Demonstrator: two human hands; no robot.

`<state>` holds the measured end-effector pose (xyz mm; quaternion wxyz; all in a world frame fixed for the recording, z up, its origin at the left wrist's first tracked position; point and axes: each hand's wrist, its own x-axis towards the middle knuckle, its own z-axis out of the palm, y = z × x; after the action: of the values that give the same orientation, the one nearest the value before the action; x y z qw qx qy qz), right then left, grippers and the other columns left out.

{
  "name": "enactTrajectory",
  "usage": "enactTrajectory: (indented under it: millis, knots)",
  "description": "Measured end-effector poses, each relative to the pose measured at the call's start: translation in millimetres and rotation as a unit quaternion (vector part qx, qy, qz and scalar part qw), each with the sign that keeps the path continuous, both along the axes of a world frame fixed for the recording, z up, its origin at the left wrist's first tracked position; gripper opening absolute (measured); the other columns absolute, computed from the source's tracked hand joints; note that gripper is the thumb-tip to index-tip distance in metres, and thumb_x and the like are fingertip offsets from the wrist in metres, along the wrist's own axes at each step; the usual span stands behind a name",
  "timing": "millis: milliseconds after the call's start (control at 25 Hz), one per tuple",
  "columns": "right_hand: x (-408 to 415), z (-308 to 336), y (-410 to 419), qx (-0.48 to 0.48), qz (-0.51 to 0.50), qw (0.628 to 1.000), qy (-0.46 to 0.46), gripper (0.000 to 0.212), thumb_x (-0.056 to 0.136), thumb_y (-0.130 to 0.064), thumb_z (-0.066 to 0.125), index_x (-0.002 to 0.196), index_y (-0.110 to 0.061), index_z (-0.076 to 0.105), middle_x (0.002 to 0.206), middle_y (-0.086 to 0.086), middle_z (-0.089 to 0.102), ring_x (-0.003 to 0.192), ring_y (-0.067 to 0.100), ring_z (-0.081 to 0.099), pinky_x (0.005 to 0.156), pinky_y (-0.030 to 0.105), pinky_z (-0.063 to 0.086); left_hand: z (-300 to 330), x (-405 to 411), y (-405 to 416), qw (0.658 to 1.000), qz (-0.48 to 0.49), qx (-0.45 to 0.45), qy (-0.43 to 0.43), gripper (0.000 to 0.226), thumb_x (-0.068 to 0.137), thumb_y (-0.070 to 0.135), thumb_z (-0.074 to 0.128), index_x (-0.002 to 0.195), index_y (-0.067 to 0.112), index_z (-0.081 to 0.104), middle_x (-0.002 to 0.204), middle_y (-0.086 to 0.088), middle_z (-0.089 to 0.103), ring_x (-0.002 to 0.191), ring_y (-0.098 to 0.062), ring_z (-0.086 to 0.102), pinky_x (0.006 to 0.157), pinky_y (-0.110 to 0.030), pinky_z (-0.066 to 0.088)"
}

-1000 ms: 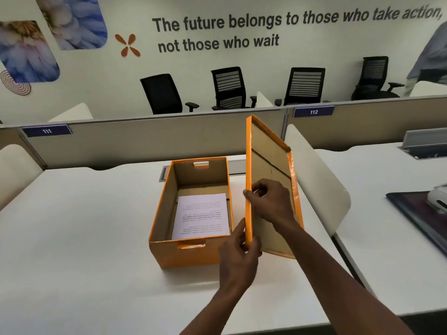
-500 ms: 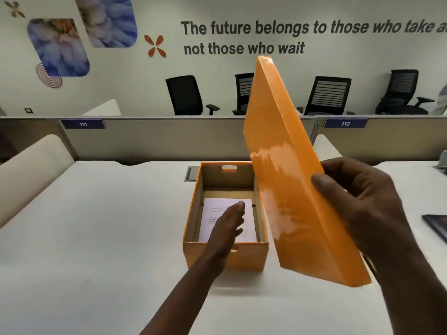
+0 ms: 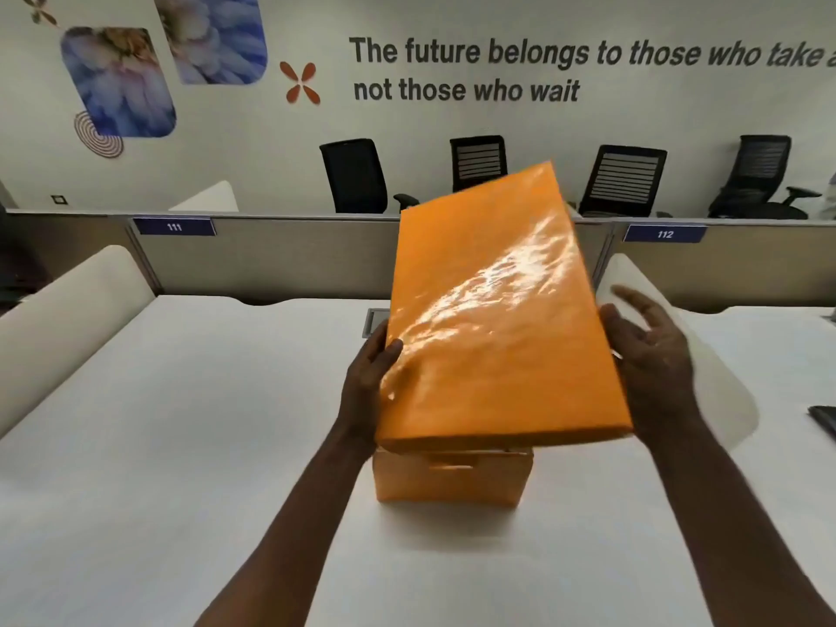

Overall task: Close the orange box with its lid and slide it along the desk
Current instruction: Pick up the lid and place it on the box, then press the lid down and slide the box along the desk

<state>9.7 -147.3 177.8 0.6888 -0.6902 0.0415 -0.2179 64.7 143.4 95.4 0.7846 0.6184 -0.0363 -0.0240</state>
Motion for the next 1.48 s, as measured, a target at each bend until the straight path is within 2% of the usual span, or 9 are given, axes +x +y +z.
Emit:
enactTrajectory:
  millis: [120, 240, 400, 480, 840, 1000, 1160, 1400, 1480]
  knots:
    - [43, -58, 8, -0.01, -0.042, 0.996, 0.073, 0.021, 0.099, -0.027, 0.061, 0.114, -0.015, 0.07, 0.095, 0.0, 0.078, 0.068, 0.003, 0.072, 0.051, 0.023, 0.055, -9, 21, 14, 0.999, 0.008, 0.039, 0.022, 0.045, 0.099, 0.043, 0.061, 0.142, 0.029, 0.061, 0.138, -0.007, 0.07, 0.125, -0.036, 0.069, 0.103, -0.055, 0.058]
    - [66, -108, 15, -0.003, -0.007, 0.987, 0.161, 0.015, 0.099, -0.035, 0.06, 0.099, -0.027, 0.073, 0.112, 0.004, 0.073, 0.081, 0.004, 0.066, 0.062, 0.026, 0.05, -29, 33, 22, 0.995, 0.019, 0.087, 0.05, 0.046, 0.103, 0.041, 0.059, 0.147, 0.028, 0.055, 0.141, -0.006, 0.068, 0.124, -0.034, 0.069, 0.102, -0.053, 0.058]
    - [65, -155, 17, 0.006, 0.054, 0.975, 0.213, 0.038, 0.096, -0.04, 0.063, 0.131, -0.028, 0.062, 0.12, -0.001, 0.065, 0.095, 0.013, 0.066, 0.065, 0.027, 0.054, -59, 31, 21, 0.987, 0.007, 0.129, 0.096, 0.074, 0.091, 0.057, 0.064, 0.157, 0.03, 0.041, 0.156, -0.008, 0.055, 0.134, -0.038, 0.059, 0.112, -0.066, 0.048]
    - [61, -165, 18, 0.0, 0.068, 0.974, 0.215, 0.033, 0.097, -0.036, 0.062, 0.129, -0.034, 0.06, 0.116, -0.007, 0.066, 0.095, 0.013, 0.067, 0.064, 0.026, 0.054, -70, 29, 18, 0.983, 0.0, 0.14, 0.118, 0.089, 0.082, 0.062, 0.063, 0.16, 0.031, 0.034, 0.16, -0.007, 0.05, 0.138, -0.04, 0.056, 0.114, -0.066, 0.046]
    - [61, -183, 21, 0.014, 0.044, 0.972, 0.229, 0.023, 0.099, -0.03, 0.06, 0.12, -0.037, 0.057, 0.105, -0.018, 0.063, 0.093, 0.011, 0.064, 0.065, 0.028, 0.052, -85, 40, 10, 0.971, -0.064, 0.182, 0.142, 0.107, 0.077, 0.063, 0.064, 0.166, 0.032, 0.013, 0.167, -0.005, 0.038, 0.147, -0.039, 0.046, 0.12, -0.065, 0.039]
    - [71, -183, 20, 0.001, 0.058, 0.966, 0.254, 0.026, 0.102, -0.029, 0.055, 0.127, -0.037, 0.055, 0.108, -0.013, 0.062, 0.092, 0.01, 0.061, 0.068, 0.03, 0.05, -87, 45, 6, 0.971, -0.058, 0.184, 0.145, 0.104, 0.08, 0.062, 0.067, 0.164, 0.031, 0.013, 0.166, -0.006, 0.038, 0.146, -0.039, 0.046, 0.118, -0.06, 0.041]
    - [77, -189, 18, -0.017, 0.051, 0.956, 0.287, 0.039, 0.104, -0.029, 0.05, 0.143, -0.028, 0.05, 0.124, -0.001, 0.058, 0.09, 0.01, 0.058, 0.076, 0.036, 0.048, -96, 49, 2, 0.971, -0.047, 0.184, 0.145, 0.086, 0.095, 0.053, 0.065, 0.163, 0.033, 0.015, 0.165, -0.007, 0.04, 0.143, -0.038, 0.049, 0.109, -0.054, 0.046]
    - [85, -184, 14, -0.015, 0.058, 0.938, 0.342, 0.045, 0.105, -0.035, 0.045, 0.149, -0.027, 0.041, 0.121, 0.001, 0.052, 0.087, 0.019, 0.057, 0.08, 0.043, 0.045, -94, 59, -1, 0.969, -0.04, 0.136, 0.205, 0.087, 0.097, 0.056, 0.058, 0.165, 0.034, 0.009, 0.171, -0.008, 0.029, 0.149, -0.043, 0.04, 0.113, -0.061, 0.042]
    - [85, -186, 11, -0.012, 0.065, 0.935, 0.347, 0.046, 0.105, -0.035, 0.045, 0.15, -0.027, 0.04, 0.123, 0.002, 0.054, 0.084, 0.017, 0.057, 0.075, 0.04, 0.047, -94, 58, -1, 0.967, -0.037, 0.128, 0.218, 0.085, 0.099, 0.057, 0.055, 0.166, 0.035, 0.006, 0.172, -0.008, 0.025, 0.15, -0.044, 0.038, 0.112, -0.061, 0.042]
